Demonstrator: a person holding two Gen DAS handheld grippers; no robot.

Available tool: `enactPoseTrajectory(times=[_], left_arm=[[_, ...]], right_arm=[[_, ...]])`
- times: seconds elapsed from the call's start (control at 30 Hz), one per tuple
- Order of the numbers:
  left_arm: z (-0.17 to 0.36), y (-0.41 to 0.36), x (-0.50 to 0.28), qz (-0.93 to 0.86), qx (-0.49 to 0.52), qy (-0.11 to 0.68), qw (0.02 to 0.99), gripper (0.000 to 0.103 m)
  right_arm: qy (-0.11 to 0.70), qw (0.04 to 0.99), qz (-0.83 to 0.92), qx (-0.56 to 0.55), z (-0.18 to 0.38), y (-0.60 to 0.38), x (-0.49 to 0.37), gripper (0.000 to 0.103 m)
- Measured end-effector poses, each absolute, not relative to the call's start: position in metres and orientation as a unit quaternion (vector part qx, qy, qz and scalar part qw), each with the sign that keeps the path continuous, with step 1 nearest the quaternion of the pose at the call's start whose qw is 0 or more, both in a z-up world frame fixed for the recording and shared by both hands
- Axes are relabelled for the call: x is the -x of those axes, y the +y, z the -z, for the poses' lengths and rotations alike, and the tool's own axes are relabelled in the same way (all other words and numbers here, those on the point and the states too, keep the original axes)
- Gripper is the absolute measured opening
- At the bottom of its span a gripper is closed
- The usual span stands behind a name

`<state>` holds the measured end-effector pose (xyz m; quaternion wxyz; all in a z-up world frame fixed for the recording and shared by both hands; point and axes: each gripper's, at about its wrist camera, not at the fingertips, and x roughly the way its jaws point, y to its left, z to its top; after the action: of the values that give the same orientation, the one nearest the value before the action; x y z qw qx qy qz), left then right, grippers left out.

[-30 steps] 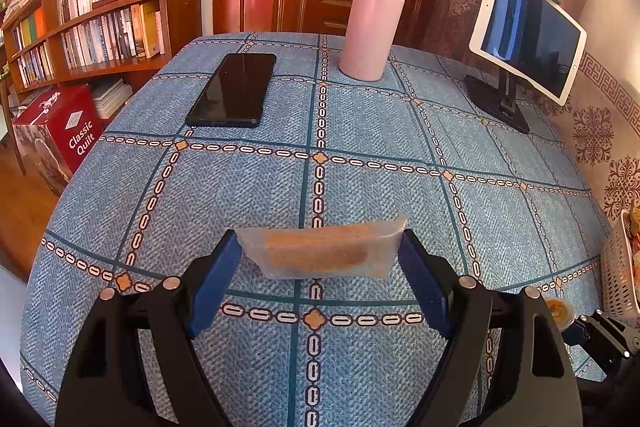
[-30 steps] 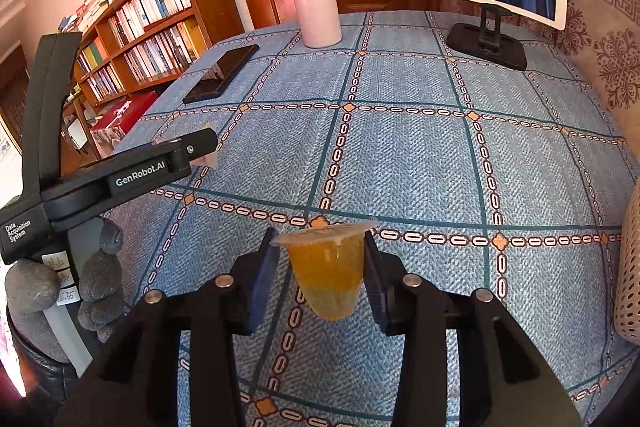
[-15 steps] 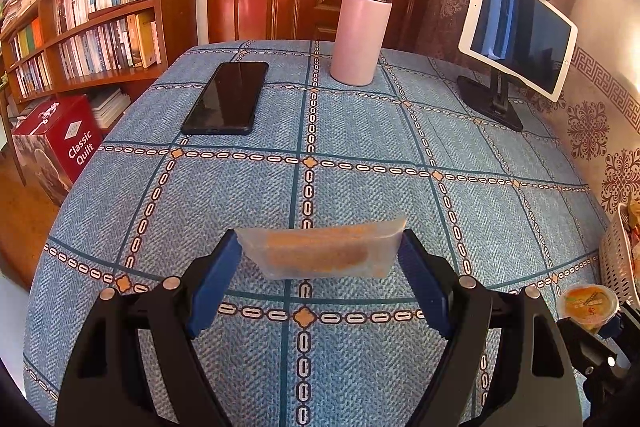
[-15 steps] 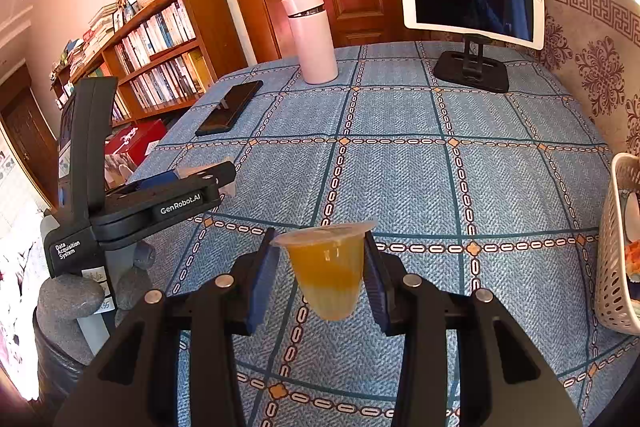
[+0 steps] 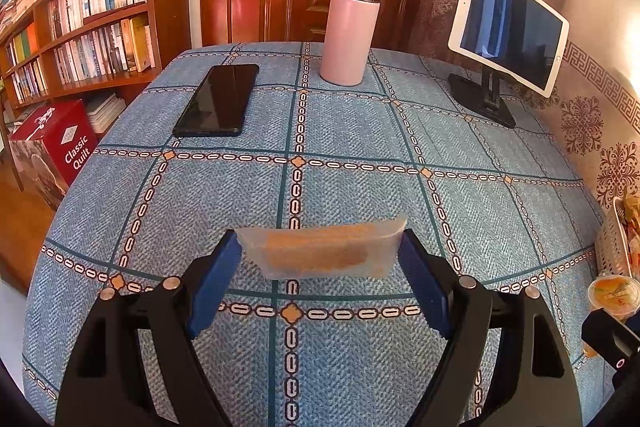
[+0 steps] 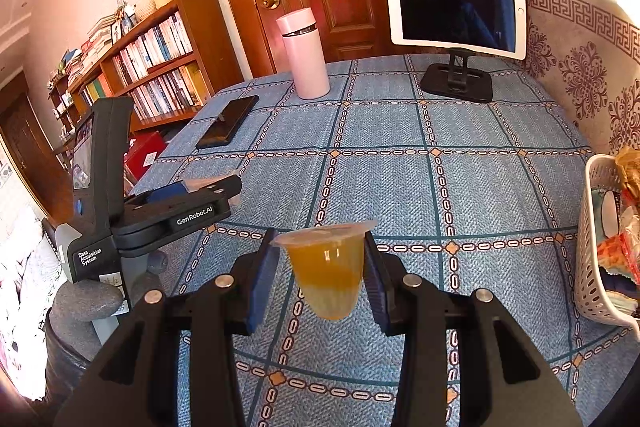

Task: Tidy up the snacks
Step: 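Carry the jelly cup toward the basket with the right gripper while the left holds the bar packet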

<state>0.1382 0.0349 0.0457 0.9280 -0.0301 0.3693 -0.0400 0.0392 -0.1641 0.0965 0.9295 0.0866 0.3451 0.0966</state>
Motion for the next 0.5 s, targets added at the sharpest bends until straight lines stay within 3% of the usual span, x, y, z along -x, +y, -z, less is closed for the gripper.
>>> enactPoseTrajectory(times=[0.5], left_arm=[[-0.043, 0.017, -0.133, 0.055, 0.010, 0.369, 0.928, 0.081]], right_arm=[[0.340, 0.933, -0.063, -0.100, -0.099, -0.194, -0.016, 0.041]])
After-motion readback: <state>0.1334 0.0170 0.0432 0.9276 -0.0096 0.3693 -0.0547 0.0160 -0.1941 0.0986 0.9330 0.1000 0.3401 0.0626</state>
